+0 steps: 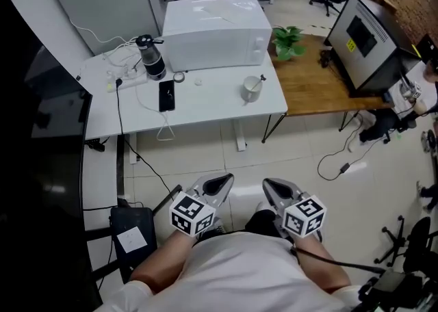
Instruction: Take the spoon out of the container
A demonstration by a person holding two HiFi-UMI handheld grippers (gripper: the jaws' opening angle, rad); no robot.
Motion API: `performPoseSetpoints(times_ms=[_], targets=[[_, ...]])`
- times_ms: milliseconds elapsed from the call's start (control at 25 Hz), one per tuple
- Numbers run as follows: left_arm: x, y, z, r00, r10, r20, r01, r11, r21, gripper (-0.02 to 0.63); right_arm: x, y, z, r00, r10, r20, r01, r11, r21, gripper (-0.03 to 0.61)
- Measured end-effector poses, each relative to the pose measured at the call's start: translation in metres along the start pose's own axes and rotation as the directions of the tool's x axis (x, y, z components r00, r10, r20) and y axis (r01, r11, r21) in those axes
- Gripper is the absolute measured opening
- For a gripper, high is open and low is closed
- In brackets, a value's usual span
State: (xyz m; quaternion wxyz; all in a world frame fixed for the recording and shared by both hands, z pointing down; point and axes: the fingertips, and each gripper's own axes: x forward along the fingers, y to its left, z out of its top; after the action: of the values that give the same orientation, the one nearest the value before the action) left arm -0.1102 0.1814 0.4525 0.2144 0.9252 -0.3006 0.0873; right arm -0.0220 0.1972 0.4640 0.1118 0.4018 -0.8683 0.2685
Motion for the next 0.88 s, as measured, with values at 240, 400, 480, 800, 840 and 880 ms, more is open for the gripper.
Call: performPoseSetpoints(times_ms=[240, 400, 480, 800, 840, 880], targets=[[0.018, 0.025, 0.008, 1.0, 0.01, 0.005, -0.01, 1.0, -0.008, 0.005, 0.025, -0.023, 0.019, 1.0, -0.001, 0.007, 0.001, 1.0, -0.002, 0.006], [0.047, 0.049, 0.019, 0.999, 0.041, 0.009, -0.041, 0.999, -0.013, 0.005, 0.053, -0.05, 0.038, 0.999, 0.038, 0.009, -0.038, 0.999, -0.029, 0.006], [0.067, 0.061, 0.029, 0.998, 0.058, 0.008, -0.058, 0.998, -0.009, 0.005, 0.066, -0.07, 0.052, 0.998, 0.062, 0.012, -0.061, 0.997, -0.037, 0.006], [0.163, 0.1, 0.085, 0.988, 0.155, 0.016, -0.155, 0.988, -0.001, 0.005, 0.088, -0.175, 0.135, 0.992, 0.122, 0.027, -0.121, 0.991, -0.052, 0.006], [0.176, 0.104, 0.09, 0.985, 0.169, 0.023, -0.169, 0.986, 0.0, 0.005, 0.091, -0.186, 0.143, 0.991, 0.134, 0.025, -0.132, 0.99, -0.055, 0.006], [0.188, 0.107, 0.095, 0.983, 0.18, 0.029, -0.18, 0.984, -0.001, 0.005, 0.095, -0.195, 0.149, 0.989, 0.147, 0.021, -0.146, 0.987, -0.06, 0.006]])
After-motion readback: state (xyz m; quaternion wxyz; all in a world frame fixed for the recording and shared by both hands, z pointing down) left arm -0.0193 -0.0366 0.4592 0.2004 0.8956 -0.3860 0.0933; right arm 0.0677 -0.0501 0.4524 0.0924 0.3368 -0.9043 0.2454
